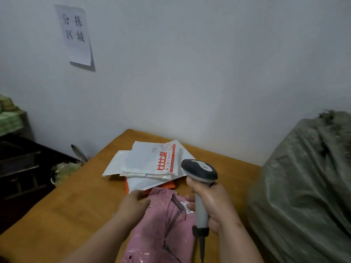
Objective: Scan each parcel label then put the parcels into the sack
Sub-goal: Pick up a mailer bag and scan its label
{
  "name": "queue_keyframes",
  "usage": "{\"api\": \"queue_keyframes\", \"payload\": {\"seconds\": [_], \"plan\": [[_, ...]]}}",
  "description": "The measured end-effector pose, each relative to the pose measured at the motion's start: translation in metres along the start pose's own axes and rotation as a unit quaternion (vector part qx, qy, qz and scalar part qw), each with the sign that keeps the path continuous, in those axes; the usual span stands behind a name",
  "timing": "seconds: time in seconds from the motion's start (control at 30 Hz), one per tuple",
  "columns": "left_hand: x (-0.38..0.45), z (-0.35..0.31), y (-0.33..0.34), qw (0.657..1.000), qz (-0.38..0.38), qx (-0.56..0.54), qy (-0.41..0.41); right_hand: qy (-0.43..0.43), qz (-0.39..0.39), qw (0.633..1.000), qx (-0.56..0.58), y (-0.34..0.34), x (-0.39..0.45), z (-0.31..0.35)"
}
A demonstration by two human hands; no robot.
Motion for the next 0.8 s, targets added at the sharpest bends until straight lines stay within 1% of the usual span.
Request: {"api": "queue_keyframes", "payload": {"seconds": [0.1, 0.27, 0.33, 0.4, 0.5, 0.6, 0.8], "plan": [[0.031, -0.008, 0.001, 0.999, -0.020, 0.039, -0.010, 0.018, 0.012, 1.000, 0.006, 0.010, 0.037, -0.008], [0.082, -0.018, 0.010, 0.997, -0.035, 0.061, -0.018, 0.039, 0.029, 0.999, 0.007, 0.032, 0.087, -0.019], [0.097, -0.016, 0.013, 0.993, -0.057, 0.105, -0.016, 0.042, 0.036, 0.998, -0.006, 0.040, 0.101, -0.027], [0.114, -0.018, 0.013, 0.982, -0.088, 0.169, 0.004, 0.047, 0.035, 0.998, -0.019, 0.046, 0.115, -0.034], [0.148, -0.030, 0.017, 0.968, -0.111, 0.221, 0.043, 0.061, 0.017, 0.998, -0.028, 0.051, 0.137, -0.047], [0.181, -0.040, 0.029, 0.952, -0.107, 0.272, 0.085, 0.079, -0.003, 0.996, -0.040, 0.053, 0.153, -0.059], [0.235, -0.031, 0.047, 0.898, -0.090, 0.405, 0.146, 0.081, -0.037, 0.995, -0.037, 0.054, 0.177, -0.071]]}}
Point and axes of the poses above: each hand's wrist, its own x-axis towards the middle knuckle, its own y-axis out of the palm, z = x × y, the point moved 3 cm from there along x, towards the middle knuckle, and after that the axes turned 5 degrees about -y, right-handed, at the moved point
